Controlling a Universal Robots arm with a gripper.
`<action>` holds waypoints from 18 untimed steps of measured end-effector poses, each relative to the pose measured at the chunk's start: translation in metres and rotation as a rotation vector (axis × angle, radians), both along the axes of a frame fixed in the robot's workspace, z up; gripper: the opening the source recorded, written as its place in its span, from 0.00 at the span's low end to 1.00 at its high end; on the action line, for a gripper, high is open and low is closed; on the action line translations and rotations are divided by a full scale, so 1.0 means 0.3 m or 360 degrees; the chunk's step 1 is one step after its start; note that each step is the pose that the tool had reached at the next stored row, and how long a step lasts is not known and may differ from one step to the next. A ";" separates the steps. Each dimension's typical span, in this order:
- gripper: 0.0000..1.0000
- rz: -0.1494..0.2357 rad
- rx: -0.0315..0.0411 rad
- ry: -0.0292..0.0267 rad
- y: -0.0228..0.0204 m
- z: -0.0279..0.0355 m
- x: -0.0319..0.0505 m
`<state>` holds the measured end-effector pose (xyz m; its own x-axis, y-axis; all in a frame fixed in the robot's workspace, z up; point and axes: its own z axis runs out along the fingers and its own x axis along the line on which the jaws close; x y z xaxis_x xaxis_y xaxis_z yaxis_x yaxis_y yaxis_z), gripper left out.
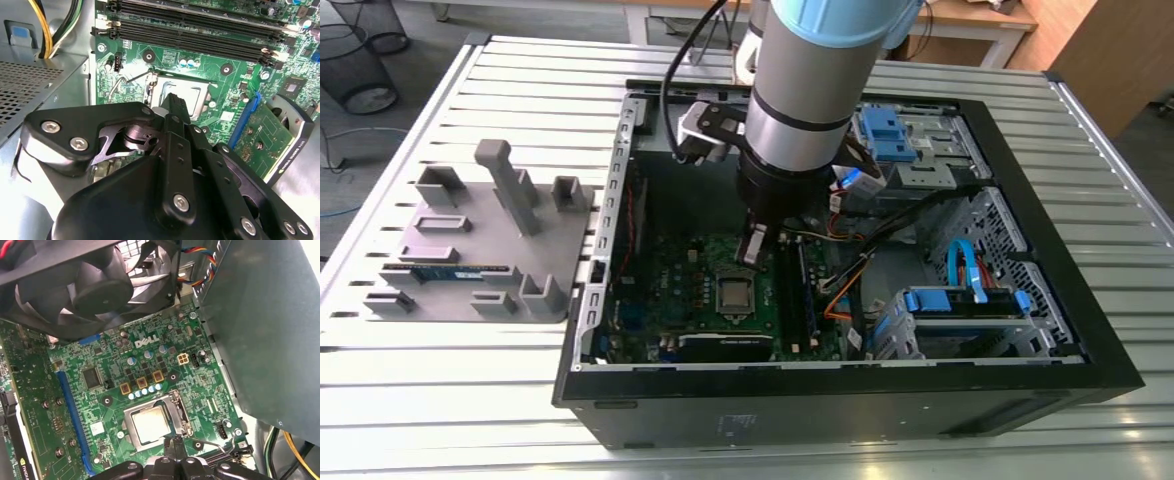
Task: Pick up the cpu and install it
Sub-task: 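Close the cpu cover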
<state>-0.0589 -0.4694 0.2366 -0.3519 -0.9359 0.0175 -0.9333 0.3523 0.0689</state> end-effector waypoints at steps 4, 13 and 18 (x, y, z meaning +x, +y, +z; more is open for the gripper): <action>0.11 0.0001 0.0001 -0.00011 0.000 -0.001 -0.004; 0.11 0.0003 0.0001 -0.00062 0.000 -0.003 -0.016; 0.11 0.0003 0.0001 -0.00063 0.000 0.003 -0.016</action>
